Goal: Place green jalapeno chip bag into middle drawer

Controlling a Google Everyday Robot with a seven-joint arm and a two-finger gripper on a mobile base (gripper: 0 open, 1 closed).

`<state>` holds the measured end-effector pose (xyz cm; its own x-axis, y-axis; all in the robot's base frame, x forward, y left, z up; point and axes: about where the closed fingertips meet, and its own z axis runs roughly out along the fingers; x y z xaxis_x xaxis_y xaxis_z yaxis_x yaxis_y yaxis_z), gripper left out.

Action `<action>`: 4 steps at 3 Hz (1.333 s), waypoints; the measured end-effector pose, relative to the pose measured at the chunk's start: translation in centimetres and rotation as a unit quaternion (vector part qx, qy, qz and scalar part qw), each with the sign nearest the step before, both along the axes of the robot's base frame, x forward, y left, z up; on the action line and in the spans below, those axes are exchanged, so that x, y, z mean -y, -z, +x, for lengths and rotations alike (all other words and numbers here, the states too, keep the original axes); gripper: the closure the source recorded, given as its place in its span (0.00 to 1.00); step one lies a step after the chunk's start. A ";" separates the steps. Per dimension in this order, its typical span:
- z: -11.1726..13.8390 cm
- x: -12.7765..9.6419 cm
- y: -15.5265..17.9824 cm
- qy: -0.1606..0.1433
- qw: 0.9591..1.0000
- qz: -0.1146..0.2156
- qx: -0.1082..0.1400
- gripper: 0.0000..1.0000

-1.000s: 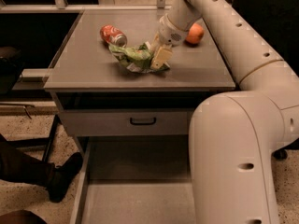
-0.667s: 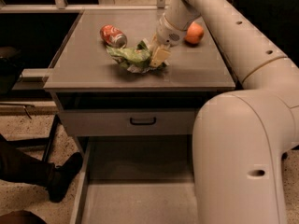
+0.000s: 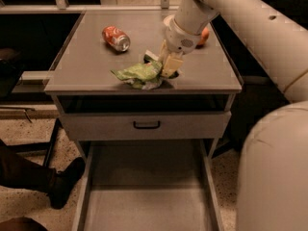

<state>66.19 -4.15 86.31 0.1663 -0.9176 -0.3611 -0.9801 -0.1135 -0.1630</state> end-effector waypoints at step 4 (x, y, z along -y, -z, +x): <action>-13.2 3.0 -0.8 0.022 0.999 -0.043 0.009 1.00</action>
Offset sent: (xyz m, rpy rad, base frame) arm -0.1240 -0.0289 0.0149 -0.1121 0.0258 0.0163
